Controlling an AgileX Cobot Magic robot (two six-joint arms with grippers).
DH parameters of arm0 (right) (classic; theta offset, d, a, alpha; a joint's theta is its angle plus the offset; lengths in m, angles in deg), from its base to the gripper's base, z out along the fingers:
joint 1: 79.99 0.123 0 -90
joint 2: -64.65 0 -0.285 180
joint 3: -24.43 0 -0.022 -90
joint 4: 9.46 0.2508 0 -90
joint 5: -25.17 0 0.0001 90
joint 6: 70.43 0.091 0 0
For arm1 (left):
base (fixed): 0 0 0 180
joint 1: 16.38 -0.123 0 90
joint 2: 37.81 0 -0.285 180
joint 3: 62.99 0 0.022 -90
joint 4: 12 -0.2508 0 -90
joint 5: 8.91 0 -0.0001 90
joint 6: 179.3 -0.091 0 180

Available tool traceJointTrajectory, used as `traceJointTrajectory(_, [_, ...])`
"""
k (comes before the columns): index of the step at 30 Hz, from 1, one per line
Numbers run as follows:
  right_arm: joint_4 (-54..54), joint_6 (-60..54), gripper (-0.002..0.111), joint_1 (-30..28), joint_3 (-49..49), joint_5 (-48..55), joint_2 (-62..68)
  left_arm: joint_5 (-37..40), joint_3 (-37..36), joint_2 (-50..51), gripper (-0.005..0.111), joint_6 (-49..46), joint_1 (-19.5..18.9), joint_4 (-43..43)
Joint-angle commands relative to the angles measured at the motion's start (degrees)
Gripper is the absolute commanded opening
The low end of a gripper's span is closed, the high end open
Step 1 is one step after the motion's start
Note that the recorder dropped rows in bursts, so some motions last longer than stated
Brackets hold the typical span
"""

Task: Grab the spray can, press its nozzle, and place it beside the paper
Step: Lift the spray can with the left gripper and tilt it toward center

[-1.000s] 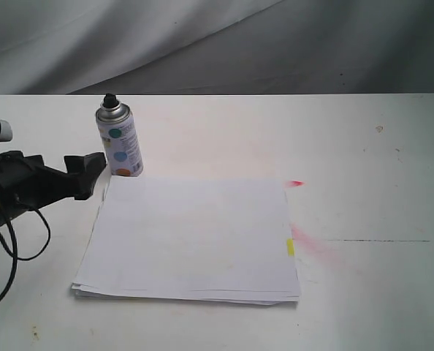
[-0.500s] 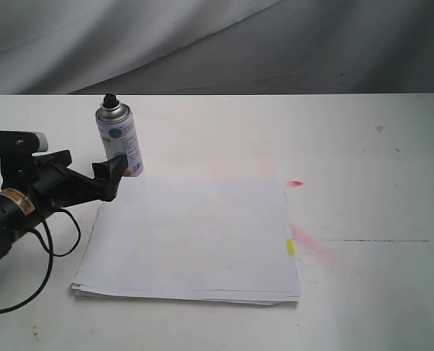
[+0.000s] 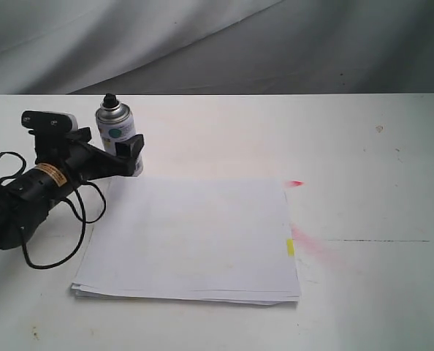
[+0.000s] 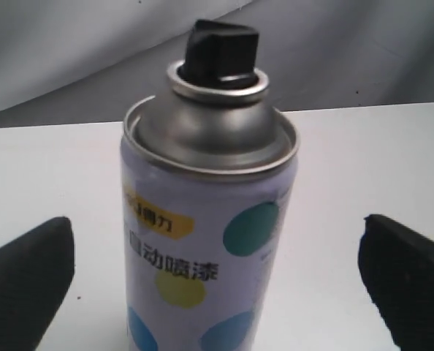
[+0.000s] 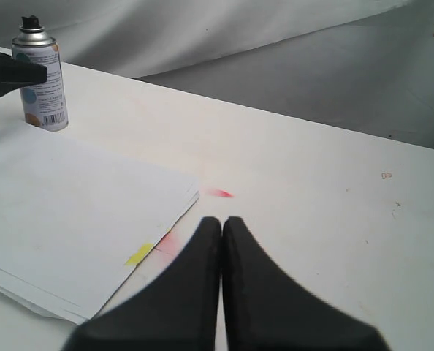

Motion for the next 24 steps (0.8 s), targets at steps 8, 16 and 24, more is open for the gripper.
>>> traceJointTrajectory(8, [-0.27,-0.15,0.0,-0.26,-0.15,0.12,0.2,2.54,7.99,7.19,0.099,-0.04,-0.18,0.29])
traceJointTrajectory(16, [-0.27,-0.15,0.0,-0.26,-0.15,0.12,0.2,2.49,8.25,8.41,0.081,-0.04,-0.18,2.55])
traceJointTrajectory(24, [-0.27,-0.15,0.0,-0.26,-0.15,0.12,0.2,-0.58,8.25,8.41,0.005,-0.04,-0.18,3.31])
